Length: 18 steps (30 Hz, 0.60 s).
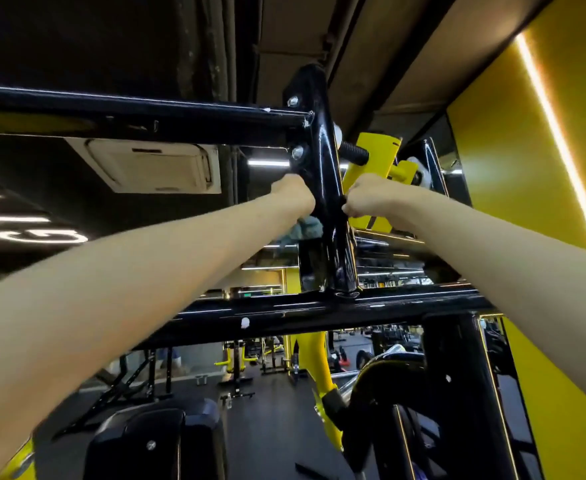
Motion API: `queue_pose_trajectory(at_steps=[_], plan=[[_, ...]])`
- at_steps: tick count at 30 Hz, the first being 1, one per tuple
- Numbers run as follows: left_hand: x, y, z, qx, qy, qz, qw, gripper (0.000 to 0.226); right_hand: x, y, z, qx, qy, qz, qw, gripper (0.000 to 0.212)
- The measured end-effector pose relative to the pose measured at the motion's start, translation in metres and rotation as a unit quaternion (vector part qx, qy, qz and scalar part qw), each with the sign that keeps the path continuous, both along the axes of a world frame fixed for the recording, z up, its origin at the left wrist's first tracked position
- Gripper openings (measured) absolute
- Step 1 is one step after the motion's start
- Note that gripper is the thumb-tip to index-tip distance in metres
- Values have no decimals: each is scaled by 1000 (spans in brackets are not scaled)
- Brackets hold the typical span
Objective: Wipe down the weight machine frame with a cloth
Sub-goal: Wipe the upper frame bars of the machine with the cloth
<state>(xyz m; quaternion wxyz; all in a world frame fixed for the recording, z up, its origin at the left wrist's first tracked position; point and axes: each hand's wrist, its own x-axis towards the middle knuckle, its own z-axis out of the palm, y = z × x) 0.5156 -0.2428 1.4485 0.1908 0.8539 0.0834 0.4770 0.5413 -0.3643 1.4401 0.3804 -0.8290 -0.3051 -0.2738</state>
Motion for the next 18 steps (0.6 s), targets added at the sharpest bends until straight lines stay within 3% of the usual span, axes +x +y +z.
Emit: queue_pose_trajectory(at_steps=[2,5,8,11,13,18], plan=[[0,-11,2,76,-98,0,992,14,-1,5,0,-16,-7,-15,1000,21],[9,-19,-15,145,-56,10,988,30,6,7,0,-4,-33,-15,999,26],[11,-4,-10,85,47,11,995,35,9,8,7,17,-55,-17,998,14],[13,-3,1,45,-29,-1,999,29,10,11,16,28,-81,-15,996,31],[15,-10,-7,76,-79,16,994,25,11,12,18,26,-90,-18,995,33],[15,2,-8,79,79,34,993,30,24,14,25,73,-120,-9,990,16]])
